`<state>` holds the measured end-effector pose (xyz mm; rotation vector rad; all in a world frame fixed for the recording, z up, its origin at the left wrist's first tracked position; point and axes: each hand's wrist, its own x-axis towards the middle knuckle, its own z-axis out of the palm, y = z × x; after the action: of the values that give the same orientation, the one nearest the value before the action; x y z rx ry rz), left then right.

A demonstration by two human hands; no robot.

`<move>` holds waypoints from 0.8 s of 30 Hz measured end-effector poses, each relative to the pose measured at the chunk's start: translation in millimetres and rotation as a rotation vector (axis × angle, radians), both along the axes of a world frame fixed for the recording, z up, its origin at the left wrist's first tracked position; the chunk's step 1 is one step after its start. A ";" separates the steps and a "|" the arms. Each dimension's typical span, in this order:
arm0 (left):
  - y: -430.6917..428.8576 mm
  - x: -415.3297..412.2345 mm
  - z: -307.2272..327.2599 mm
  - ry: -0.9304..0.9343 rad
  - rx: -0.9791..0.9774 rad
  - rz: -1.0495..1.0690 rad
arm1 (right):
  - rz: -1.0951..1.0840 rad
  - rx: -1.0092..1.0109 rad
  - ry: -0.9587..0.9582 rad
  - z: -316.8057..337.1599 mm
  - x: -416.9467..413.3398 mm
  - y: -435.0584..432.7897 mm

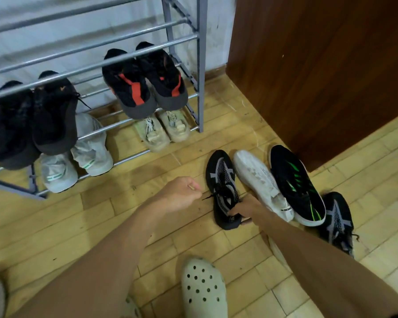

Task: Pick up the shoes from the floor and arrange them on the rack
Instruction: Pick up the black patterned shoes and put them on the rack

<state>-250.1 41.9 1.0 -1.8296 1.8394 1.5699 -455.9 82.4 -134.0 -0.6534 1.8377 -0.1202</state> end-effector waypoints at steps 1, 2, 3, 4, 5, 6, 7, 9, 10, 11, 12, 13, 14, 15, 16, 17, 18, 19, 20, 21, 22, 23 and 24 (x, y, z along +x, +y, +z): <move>0.2 3.1 1.2 0.001 -0.002 0.013 | -0.048 0.009 -0.078 3.8 2.9 0.8; 0.4 5.8 2.7 0.001 -0.007 0.028 | -0.084 0.015 -0.146 9.1 6.0 0.6; 0.9 8.7 4.5 0.003 -0.010 0.048 | -0.110 0.012 -0.204 15.3 8.7 -0.4; 1.9 11.2 5.7 0.010 -0.017 0.066 | -0.132 0.003 -0.259 21.9 11.3 -2.2; 3.9 13.1 8.2 0.019 -0.025 0.074 | -0.154 -0.012 -0.316 31.2 13.9 -4.1; 6.4 14.0 11.8 0.024 -0.035 0.076 | -0.174 -0.031 -0.367 41.5 16.4 -5.9; 9.0 14.2 15.8 0.027 -0.045 0.079 | -0.180 -0.054 -0.411 53.2 19.1 -7.6; 12.3 15.6 26.4 0.031 -0.060 0.102 | -0.140 -0.112 -0.449 79.3 24.7 -10.6; 13.3 16.8 35.6 0.031 -0.067 0.125 | -0.103 -0.153 -0.455 94.5 27.2 -11.9; 13.7 19.2 47.4 0.035 -0.078 0.156 | -0.064 -0.202 -0.455 109.8 29.5 -13.9; 13.1 22.2 60.5 0.057 -0.093 0.197 | -0.031 -0.251 -0.452 126.9 32.3 -16.1; 11.2 25.5 75.4 0.092 -0.106 0.236 | -0.001 -0.301 -0.446 146.5 35.9 -18.5; 10.0 29.0 91.8 0.129 -0.118 0.254 | 0.029 -0.350 -0.445 166.9 40.9 -20.2; 9.6 32.9 110.4 0.154 -0.131 0.260 | 0.068 -0.397 -0.443 187.6 46.7 -21.7; 10.7 37.4 130.4 0.183 -0.157 0.267 | 0.110 -0.444 -0.437 207.9 54.1 -23.3; 12.3 41.9 149.1 0.217 -0.192 0.276 | 0.151 -0.494 -0.430 227.5 62.4 -24.1; 15.0 48.0 166.2 0.251 -0.232 0.289 | 0.192 -0.545 -0.419 245.7 71.2 -24.7; 17.3 55.9 181.0 0.275 -0.278 0.307 | 0.237 -0.598 -0.405 263.6 80.5 -24.4; 21.2 66.0 194.9 0.274 -0.330 0.330 | 0.280 -0.651 -0.389 281.0 90.7 -23.8; 26.7 77.5 208.3 0.280 -0.372 0.363 | 0.322 -0.700 -0.372 297.8 101.1 -22.3; 32.6 90.2 220.7 0.288 -0.394 0.405 | 0.361 -0.744 -0.356 314.5 112.2 -20.4; 39.4 102.4 232.3 0.312 -0.403 0.443 | 0.406 -0.781 -0.342 331.0 124.6 -17.9; 48.2 114.9 243.6 0.332 -0.412 0.473 | 0.458 -0.808 -0.328 346.2 138.3 -16.1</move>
<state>-135.2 90.1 244.6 -2.4606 2.1088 1.8409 -317.6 66.3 212.1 -1.4982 1.2419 -0.6427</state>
